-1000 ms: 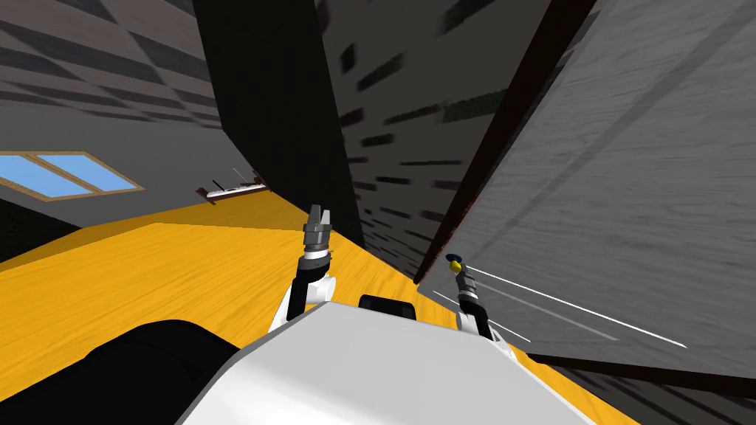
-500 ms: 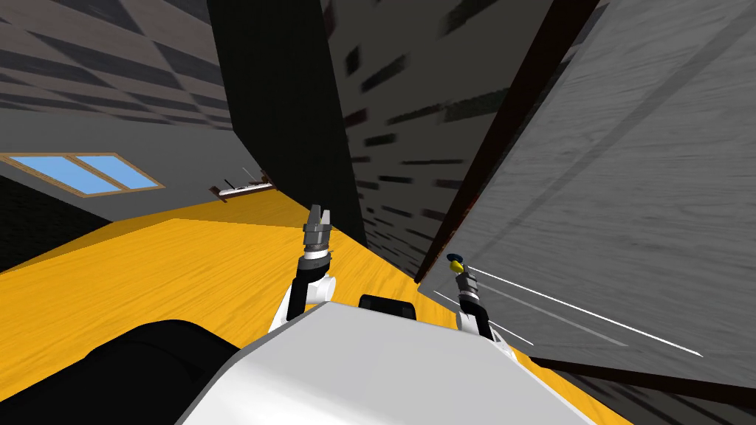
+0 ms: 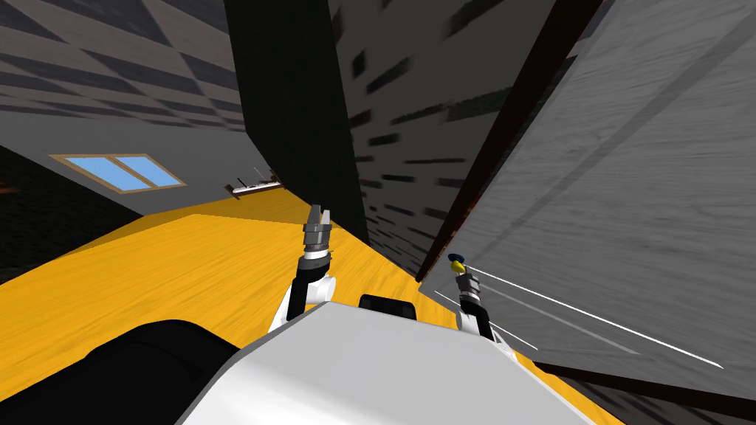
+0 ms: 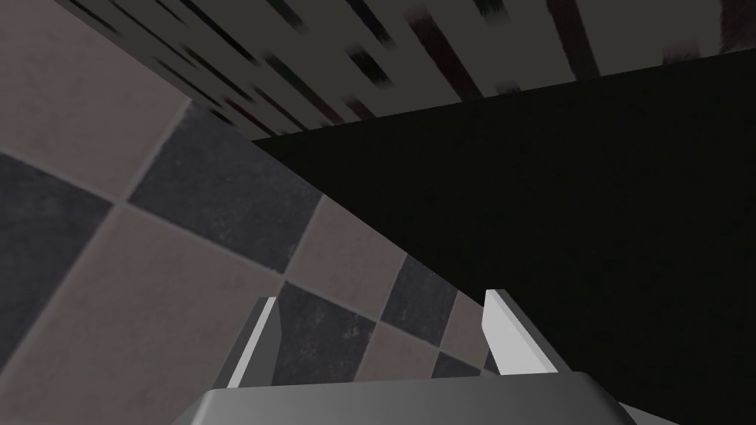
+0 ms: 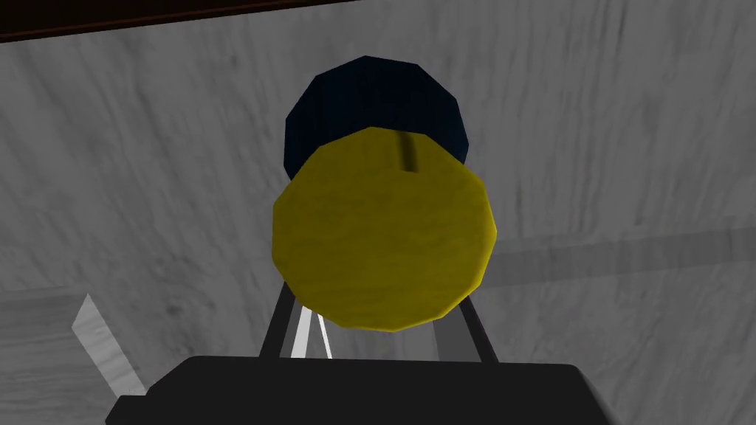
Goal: Pull the door open
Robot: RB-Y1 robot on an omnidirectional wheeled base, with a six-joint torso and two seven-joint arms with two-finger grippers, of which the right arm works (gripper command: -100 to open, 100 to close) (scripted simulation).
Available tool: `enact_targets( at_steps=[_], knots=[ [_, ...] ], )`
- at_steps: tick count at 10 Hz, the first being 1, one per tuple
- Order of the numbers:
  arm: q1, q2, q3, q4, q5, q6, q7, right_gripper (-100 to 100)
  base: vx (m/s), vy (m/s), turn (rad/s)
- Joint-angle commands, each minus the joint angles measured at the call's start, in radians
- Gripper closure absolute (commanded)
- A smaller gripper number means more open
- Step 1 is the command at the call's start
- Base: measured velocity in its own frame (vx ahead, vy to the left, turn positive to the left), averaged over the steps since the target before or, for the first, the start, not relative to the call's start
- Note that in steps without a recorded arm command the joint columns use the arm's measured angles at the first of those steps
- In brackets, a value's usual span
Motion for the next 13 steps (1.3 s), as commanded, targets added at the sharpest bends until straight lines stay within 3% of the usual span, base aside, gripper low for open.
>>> enact_targets(
  at_steps=[1,3,5,9,11,13],
  knots=[
    [-0.012,0.006,0.009,-0.001,-0.006,-0.007,-0.03,100,-0.044,-0.004,0.042],
    [-0.015,0.003,0.016,0.003,-0.039,-0.005,-0.097,100,-0.063,-0.017,0.113],
    [-0.015,0.003,0.016,0.003,-0.039,-0.005,-0.112,100,-0.036,-0.01,0.024],
    [-0.019,-0.001,0.028,0.009,-0.088,-0.003,-0.228,100,-0.055,-0.008,0.086],
    [-0.019,-0.001,0.028,0.009,-0.088,-0.003,-0.237,100,-0.027,-0.007,0.019],
    [-0.022,-0.004,0.036,0.012,-0.119,-0.002,-0.302,100,-0.047,-0.012,0.099]
  ],
)
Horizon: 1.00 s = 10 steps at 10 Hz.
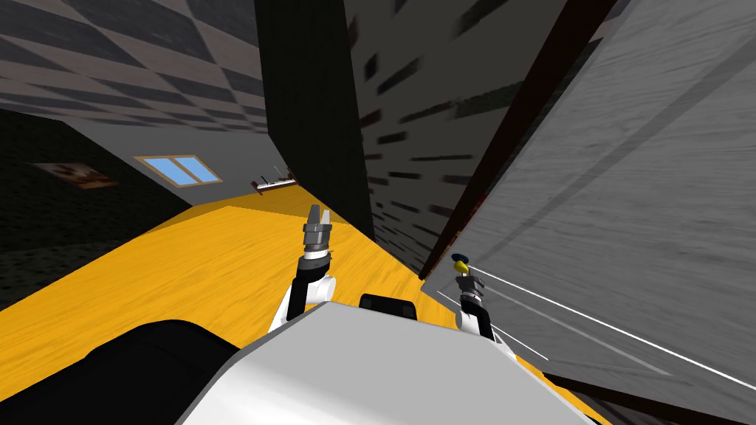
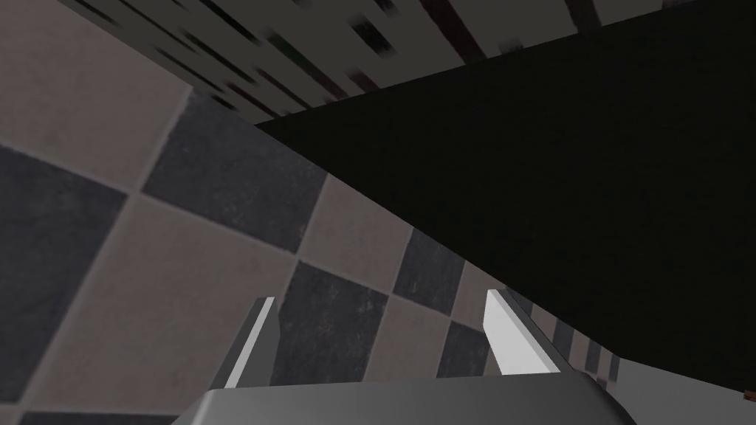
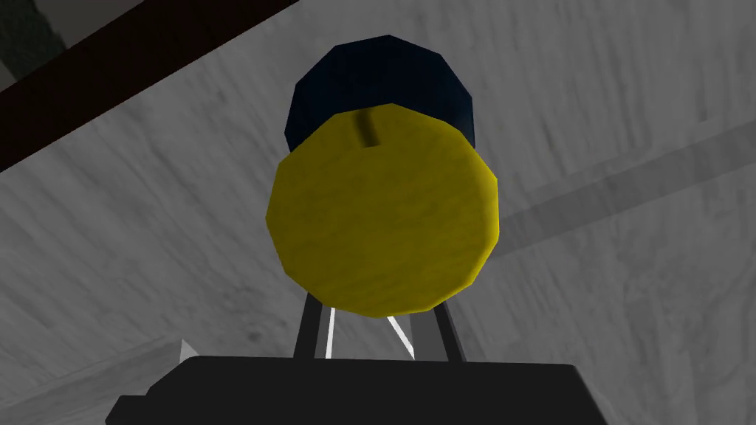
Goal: Pull the door open
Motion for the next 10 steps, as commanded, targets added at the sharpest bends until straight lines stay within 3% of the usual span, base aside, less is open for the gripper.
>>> enact_targets(
  at_steps=[1,9,10],
  knots=[
    [-0.011,0.004,0.01,-0.012,-0.005,-0.011,-0.04,100,-0.059,-0.011,0.044],
    [-0.018,-0.002,0.028,-0.003,-0.079,-0.007,-0.243,100,-0.049,-0.007,0.071],
    [-0.018,-0.002,0.028,-0.003,-0.079,-0.007,-0.246,100,-0.033,-0.003,0.05]
  ],
)
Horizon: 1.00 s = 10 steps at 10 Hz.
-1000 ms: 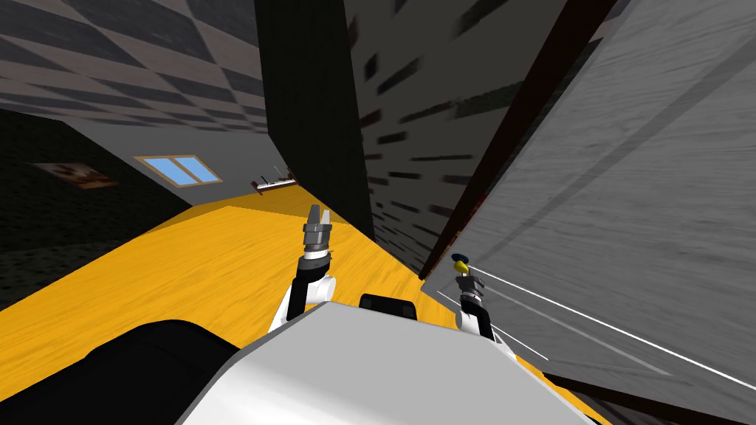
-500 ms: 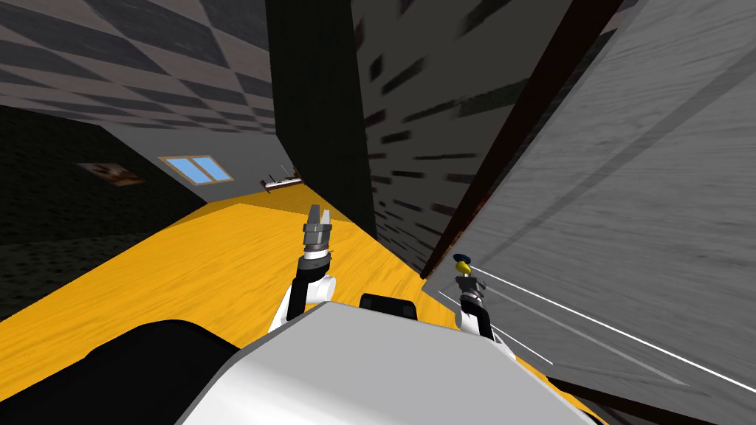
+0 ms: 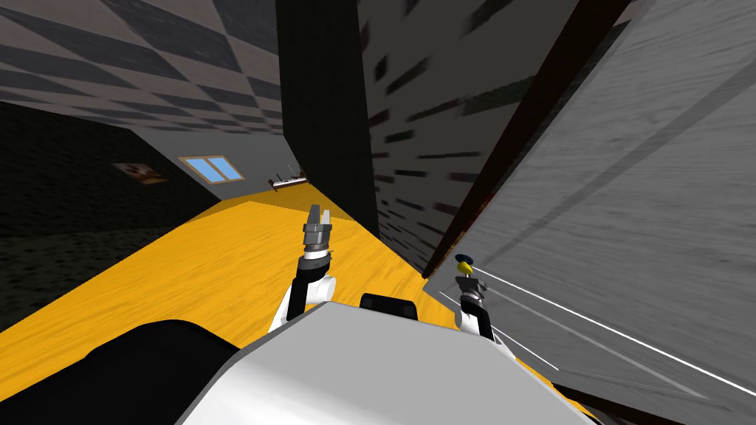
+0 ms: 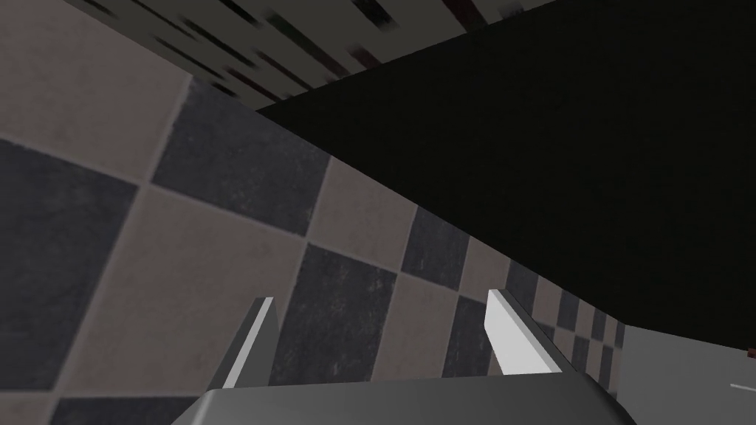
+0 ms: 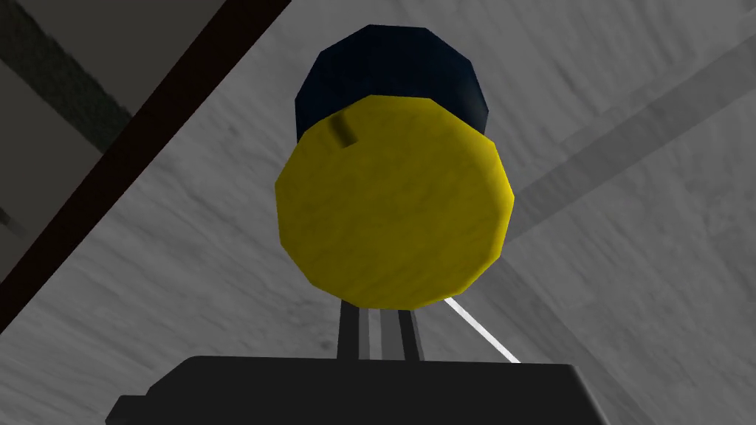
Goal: Pull the door open
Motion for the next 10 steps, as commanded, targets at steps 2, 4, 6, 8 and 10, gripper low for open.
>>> enact_targets(
  at_steps=[2,4,6,8,10],
  knots=[
    [-0.019,0.011,0.007,0.026,-0.022,-0.018,-0.061,-100,-0.056,-0.007,0.051],
    [-0.027,0.034,0.01,0.012,-0.046,-0.016,-0.113,-100,-0.159,-0.003,0.003],
    [-0.027,0.034,0.01,0.012,-0.046,-0.016,-0.113,-100,-0.062,0.021,0.04],
    [-0.038,0.064,0.014,-0.006,-0.078,-0.014,-0.18,-100,-0.089,0.013,0.036],
    [-0.045,0.086,0.017,-0.02,-0.101,-0.013,-0.229,-100,-0.106,-0.008,0.028]
  ],
)
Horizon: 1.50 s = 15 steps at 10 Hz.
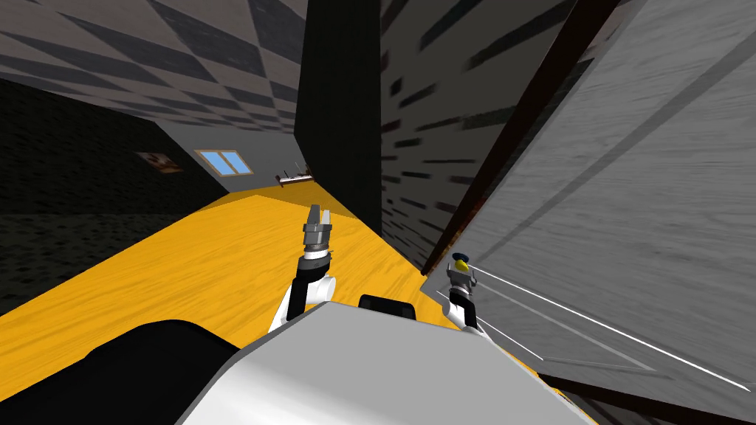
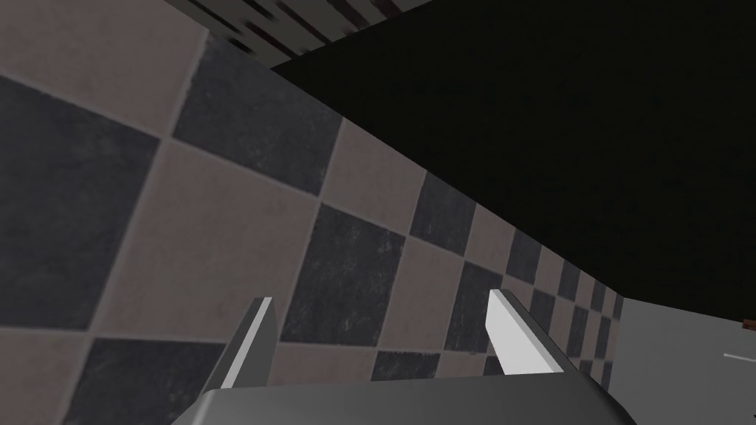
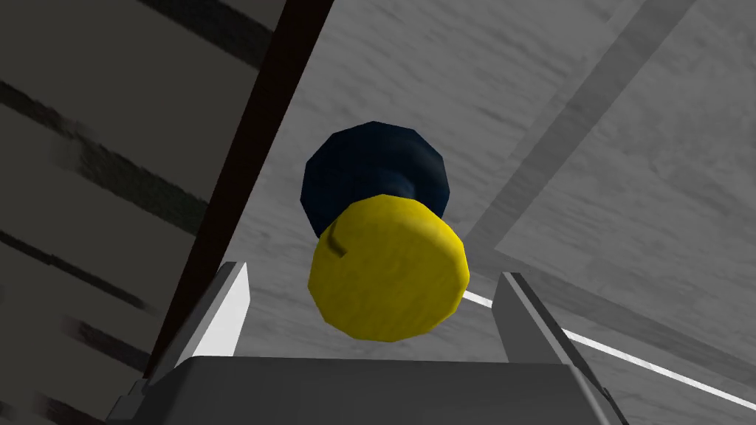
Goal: Pull the door open
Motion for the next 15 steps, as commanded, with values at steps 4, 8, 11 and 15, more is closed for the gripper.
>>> enact_targets(
  at_steps=[4,8,11,15],
  knots=[
    [-0.019,0.052,0.006,-0.03,-0.054,0.004,-0.112,-100,-0.097,-0.012,0.028],
    [-0.031,0.087,0.011,-0.051,-0.091,0.006,-0.189,-100,-0.094,-0.004,0.022],
    [-0.035,0.097,0.012,-0.061,-0.102,0.008,-0.21,-100,-0.076,-0.012,0.017],
    [0.004,0.019,0.01,-0.053,-0.113,0.013,-0.297,-100,0.137,0.002,0.071]
  ],
)
